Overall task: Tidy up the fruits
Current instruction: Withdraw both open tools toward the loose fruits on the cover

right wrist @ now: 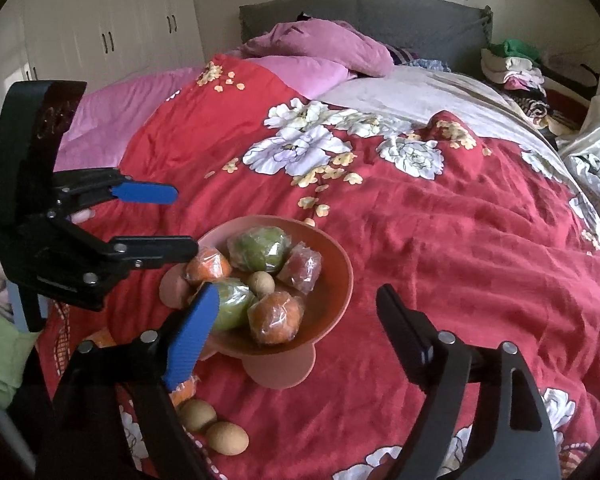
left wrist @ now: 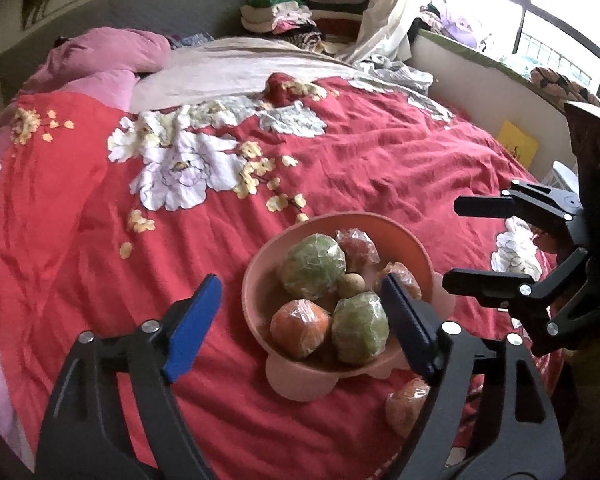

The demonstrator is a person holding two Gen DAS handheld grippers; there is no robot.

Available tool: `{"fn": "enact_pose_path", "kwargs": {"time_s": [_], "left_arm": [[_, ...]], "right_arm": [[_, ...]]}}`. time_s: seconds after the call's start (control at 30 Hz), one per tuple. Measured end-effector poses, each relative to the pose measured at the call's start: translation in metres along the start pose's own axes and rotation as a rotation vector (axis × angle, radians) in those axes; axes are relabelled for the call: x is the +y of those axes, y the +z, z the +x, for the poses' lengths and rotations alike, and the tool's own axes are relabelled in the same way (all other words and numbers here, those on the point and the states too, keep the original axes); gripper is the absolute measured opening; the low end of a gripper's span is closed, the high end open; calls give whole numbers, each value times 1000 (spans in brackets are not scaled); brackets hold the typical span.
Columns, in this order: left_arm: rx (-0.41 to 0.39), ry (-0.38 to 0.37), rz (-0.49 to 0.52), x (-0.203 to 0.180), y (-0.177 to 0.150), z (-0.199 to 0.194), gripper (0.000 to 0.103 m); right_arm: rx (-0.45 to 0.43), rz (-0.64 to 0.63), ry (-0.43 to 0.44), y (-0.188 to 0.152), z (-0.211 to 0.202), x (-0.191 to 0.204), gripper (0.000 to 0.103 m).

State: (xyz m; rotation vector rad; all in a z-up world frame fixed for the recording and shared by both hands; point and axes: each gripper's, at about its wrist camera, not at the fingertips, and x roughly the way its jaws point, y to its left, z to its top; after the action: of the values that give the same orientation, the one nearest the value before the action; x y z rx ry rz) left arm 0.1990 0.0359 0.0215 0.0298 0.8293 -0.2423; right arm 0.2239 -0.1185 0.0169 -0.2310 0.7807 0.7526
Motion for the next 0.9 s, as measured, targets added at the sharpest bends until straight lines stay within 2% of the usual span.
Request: {"fn": "enact_pose_path", "kwargs": {"time_s": [0.13,0.33,0.63,0.9], "left_arm": [[-14,12,2,-3,-1,-7,85],[-24,22,-9,-7,-7,-18,92],[-30,29,-31,-16,-22,-33,93],[-18,11,-15,-32,-33,-35,93]], "right_arm": [[-12,0,-8,-2,-6,0,84],[-33,-8,-25,-6,-20,1,88],[-72,-7,-36,-14,-42,-1,92],[-70,-8,-38,-27,-53,-1,93]]}}
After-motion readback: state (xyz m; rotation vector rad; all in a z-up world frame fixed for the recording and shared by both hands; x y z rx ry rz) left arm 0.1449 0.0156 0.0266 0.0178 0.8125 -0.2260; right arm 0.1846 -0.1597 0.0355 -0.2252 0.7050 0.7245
